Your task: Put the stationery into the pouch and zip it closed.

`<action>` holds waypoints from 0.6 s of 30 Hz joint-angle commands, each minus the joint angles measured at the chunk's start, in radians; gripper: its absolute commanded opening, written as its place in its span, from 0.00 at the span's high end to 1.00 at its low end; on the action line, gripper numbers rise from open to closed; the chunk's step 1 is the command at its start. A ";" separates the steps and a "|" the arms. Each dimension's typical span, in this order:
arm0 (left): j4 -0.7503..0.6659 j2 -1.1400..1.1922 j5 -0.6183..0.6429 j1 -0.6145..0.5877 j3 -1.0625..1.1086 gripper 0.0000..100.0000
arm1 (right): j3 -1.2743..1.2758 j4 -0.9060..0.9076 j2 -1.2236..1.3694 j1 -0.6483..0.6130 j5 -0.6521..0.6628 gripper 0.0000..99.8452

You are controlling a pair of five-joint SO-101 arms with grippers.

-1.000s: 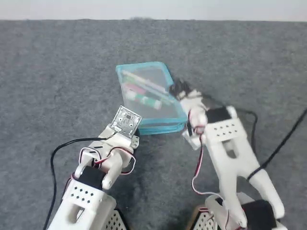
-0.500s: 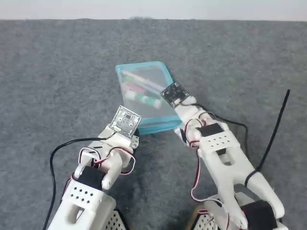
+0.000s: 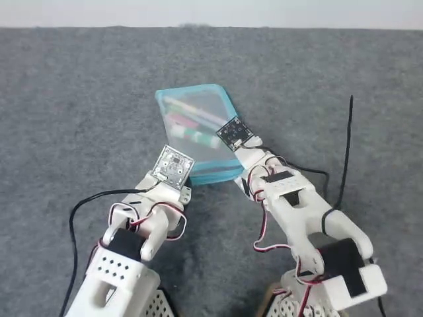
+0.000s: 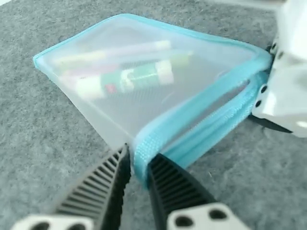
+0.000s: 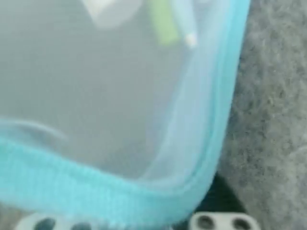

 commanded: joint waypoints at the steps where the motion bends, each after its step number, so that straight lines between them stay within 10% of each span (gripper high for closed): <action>1: -0.018 -0.002 -0.002 0.017 -0.027 0.99 | -0.032 0.139 -0.151 0.028 -0.014 0.98; 9: -0.020 -0.002 -0.002 0.017 -0.027 0.99 | -0.026 0.579 -0.742 0.038 -0.017 0.99; 18: -0.021 0.008 0.003 0.018 -0.030 0.99 | 0.005 0.826 -1.102 -0.300 0.026 0.99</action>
